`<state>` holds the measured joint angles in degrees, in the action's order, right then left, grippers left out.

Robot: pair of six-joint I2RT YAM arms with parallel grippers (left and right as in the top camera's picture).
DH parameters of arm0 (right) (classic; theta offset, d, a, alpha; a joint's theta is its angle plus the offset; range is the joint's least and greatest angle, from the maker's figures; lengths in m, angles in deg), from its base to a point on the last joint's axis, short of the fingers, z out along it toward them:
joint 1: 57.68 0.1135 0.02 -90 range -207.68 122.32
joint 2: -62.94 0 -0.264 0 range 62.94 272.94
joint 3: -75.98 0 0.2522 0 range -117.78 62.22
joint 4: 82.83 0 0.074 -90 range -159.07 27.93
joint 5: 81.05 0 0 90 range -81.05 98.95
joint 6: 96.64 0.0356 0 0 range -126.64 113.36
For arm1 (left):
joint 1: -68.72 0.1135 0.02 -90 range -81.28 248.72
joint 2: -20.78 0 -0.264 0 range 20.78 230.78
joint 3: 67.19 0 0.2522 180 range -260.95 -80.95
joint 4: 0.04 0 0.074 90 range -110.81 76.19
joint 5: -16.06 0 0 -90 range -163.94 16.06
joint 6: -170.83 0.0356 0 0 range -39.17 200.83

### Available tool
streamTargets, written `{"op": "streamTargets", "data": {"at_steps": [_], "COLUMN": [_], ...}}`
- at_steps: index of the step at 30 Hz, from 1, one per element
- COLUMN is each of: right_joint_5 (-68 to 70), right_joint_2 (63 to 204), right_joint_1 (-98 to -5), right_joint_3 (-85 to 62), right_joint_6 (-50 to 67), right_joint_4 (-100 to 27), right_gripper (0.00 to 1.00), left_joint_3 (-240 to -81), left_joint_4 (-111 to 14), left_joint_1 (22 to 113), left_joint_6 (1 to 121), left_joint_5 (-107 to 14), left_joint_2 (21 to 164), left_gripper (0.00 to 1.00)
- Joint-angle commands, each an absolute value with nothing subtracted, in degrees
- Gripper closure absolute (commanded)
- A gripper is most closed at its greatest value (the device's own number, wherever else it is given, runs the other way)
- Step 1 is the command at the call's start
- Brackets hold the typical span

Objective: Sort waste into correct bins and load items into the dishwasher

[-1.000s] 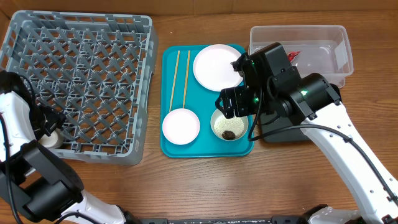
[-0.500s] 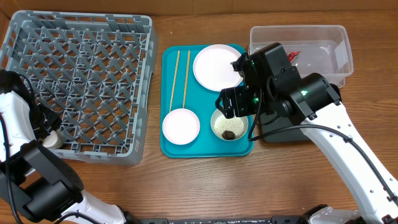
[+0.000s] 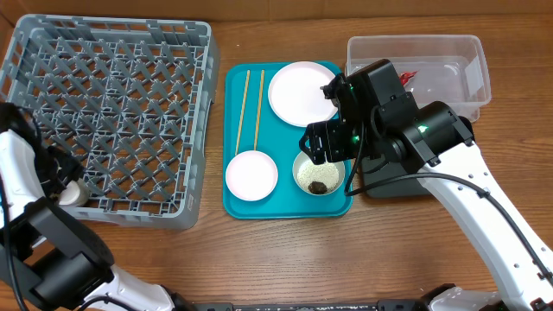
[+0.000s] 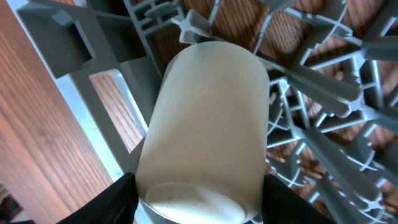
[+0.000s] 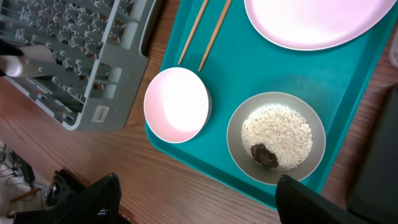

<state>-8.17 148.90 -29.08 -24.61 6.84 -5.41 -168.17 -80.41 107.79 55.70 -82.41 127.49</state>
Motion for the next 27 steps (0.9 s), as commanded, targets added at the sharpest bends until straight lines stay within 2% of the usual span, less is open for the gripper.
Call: {"op": "streamTargets", "data": {"at_steps": [1,4,9,17,19,24,27], "right_joint_5": [-7.73,-7.6,-7.56,-7.58,-7.58,-7.58,-7.58], "right_joint_2": [148.81,148.81,148.81,148.81,148.81,148.81,148.81], "right_joint_1": [-28.82,-28.82,-28.82,-28.82,-28.82,-28.82,-28.82], "right_joint_3": [-24.3,-24.3,-24.3,-24.3,-24.3,-24.3,-24.3], "right_joint_6": [6.79,6.79,6.79,6.79,6.79,6.81,6.81], "right_joint_4": [-5.56,-5.52,-5.72,-5.67,-5.67,-5.41,-5.35], "right_gripper": [0.19,0.19,0.19,0.19,0.19,0.19,0.19], "left_joint_3": [-168.32,-169.81,-172.14,-173.17,-173.24,-173.28,-173.28], "left_joint_4": [-80.85,-81.46,-83.28,-84.46,-84.48,-84.57,-84.68], "left_joint_1": [108.65,109.83,110.68,110.7,110.85,112.06,112.91], "left_joint_6": [55.48,55.53,55.51,54.87,54.5,51.48,50.72], "left_joint_5": [-72.44,-69.1,-67.87,-67.37,-65.91,-64.79,-61.97], "left_joint_2": [128.1,128.1,128.1,128.1,128.1,128.1,128.1], "left_gripper": [0.61,0.61,0.56,0.57,0.55,0.43,0.46]}}
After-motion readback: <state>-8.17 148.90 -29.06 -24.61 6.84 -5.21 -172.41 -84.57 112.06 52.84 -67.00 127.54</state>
